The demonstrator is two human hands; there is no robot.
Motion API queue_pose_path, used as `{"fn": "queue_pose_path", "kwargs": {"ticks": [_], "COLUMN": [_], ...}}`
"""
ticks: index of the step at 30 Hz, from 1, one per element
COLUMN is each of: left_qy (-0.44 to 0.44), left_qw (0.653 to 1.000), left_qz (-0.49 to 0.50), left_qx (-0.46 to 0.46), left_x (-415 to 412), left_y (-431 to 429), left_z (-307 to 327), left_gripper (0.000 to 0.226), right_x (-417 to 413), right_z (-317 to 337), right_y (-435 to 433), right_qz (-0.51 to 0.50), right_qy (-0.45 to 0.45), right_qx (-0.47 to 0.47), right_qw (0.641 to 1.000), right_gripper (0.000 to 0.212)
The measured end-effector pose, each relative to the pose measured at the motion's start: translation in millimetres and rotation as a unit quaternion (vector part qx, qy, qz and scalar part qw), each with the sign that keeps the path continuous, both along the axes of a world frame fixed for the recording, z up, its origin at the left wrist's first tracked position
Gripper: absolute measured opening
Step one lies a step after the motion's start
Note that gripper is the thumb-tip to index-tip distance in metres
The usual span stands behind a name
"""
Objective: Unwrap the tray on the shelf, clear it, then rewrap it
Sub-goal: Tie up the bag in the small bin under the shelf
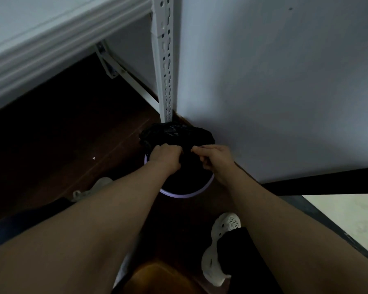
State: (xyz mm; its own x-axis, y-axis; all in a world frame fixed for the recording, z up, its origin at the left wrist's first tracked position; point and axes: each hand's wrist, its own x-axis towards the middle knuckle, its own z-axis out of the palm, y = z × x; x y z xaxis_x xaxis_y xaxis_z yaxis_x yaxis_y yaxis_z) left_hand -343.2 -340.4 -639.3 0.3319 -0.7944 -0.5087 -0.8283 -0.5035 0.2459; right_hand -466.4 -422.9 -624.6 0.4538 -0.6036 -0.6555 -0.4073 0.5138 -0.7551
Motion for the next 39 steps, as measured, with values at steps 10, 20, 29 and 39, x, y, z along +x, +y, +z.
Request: {"fn": "queue_pose_path", "kwargs": {"ticks": [10,20,29,39], "left_qy": [0.117,0.052,0.275,0.233], "left_qw": [0.992,0.995,0.876,0.764], "left_qz": [0.047,0.045,0.355,0.577], "left_qx": [-0.022,-0.079,-0.174,-0.173], "left_x": [-9.4,-10.3,-0.2,34.9], "left_y": [-5.1,5.3,-5.5,-6.4], "left_z": [2.7,-4.7,-6.7,-16.4], "left_gripper": [0.012,0.054,0.014,0.016], "right_x": [16.2,21.4,36.1,43.9], "right_z": [10.2,5.1,-23.1,-31.4], "right_y": [-12.3,-26.3,-41.5,-20.1], "right_qz": [-0.058,-0.162,0.056,0.078], "right_qy": [-0.049,-0.109,0.253,0.146], "right_qx": [0.063,0.143,-0.184,-0.036], "right_qw": [0.995,0.970,0.948,0.986], "right_gripper": [0.022,0.031,0.031,0.046]}}
